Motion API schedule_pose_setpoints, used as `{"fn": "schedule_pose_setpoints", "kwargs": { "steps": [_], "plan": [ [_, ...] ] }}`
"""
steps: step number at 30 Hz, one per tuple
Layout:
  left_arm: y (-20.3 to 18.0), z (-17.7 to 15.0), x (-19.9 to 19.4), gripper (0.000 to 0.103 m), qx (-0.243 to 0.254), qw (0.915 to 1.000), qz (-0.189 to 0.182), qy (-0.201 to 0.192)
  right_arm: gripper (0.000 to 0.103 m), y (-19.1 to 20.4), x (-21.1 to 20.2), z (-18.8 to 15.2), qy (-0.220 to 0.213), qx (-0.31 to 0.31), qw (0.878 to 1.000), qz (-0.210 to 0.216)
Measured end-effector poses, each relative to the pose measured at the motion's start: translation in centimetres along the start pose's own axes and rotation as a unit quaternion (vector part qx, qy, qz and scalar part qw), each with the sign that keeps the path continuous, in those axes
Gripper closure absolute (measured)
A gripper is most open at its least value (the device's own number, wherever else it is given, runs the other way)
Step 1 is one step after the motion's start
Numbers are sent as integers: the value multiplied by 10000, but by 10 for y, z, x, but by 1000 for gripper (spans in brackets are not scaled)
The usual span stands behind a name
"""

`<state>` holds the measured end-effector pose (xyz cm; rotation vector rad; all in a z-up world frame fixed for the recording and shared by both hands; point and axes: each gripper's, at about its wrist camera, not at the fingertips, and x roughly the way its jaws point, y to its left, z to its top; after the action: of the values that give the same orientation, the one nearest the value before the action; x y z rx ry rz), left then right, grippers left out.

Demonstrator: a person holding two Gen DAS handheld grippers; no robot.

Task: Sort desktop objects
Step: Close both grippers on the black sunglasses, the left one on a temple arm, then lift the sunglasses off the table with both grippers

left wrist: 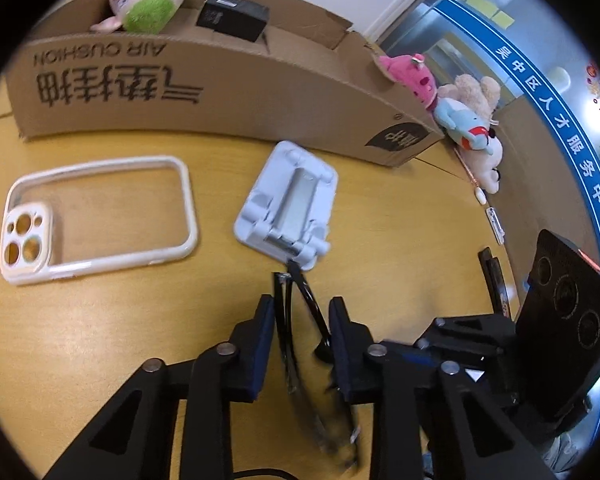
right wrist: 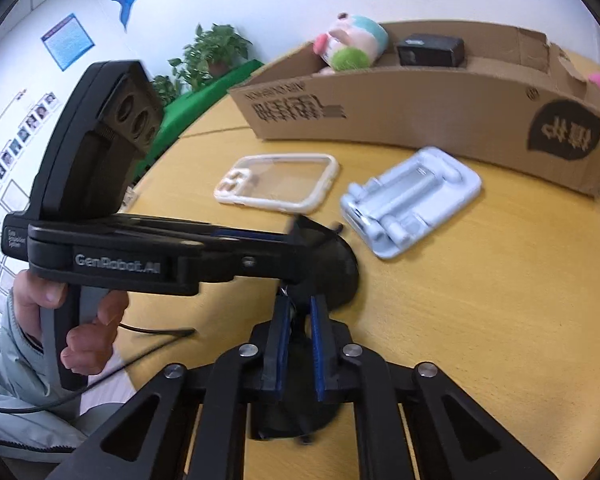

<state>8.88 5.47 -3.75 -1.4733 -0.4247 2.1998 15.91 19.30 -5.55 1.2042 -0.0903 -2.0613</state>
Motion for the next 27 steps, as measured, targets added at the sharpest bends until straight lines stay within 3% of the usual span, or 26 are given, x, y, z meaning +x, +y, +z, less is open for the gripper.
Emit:
{"fn": "schedule_pose_setpoints", "kwargs": {
  "steps": [3,6,12,13,16,19,23,27],
  "plan": [
    [-5,6,2,80,131,9998,131,-16,96,9,3,3,43,-97,9999,64],
    [0,9,6,80,54,9999,-80,41,94,0,5,6,34,167,9996,222],
    [2,10,7,83,94,10000,3,27,66,-18,15,-1,108,798,9954,517],
    [2,10,7,99,82,10000,0,36,61,-18,16,-4,121,885,9942,591],
    [6,10,8,99,25,10000,16,61,55,-20,27,-8,314,1109,9907,721],
    [8,11,7,99,18,10000,71,16,58,-25,36,-10,347,1352,9859,921],
    [13,12,4,98,-40,9997,118,187,76,-31,42,-10,414,1526,9828,956],
    [20,11,-12,86,48,9998,37,172,75,-42,38,-10,335,1652,9817,884]
  ]
}}
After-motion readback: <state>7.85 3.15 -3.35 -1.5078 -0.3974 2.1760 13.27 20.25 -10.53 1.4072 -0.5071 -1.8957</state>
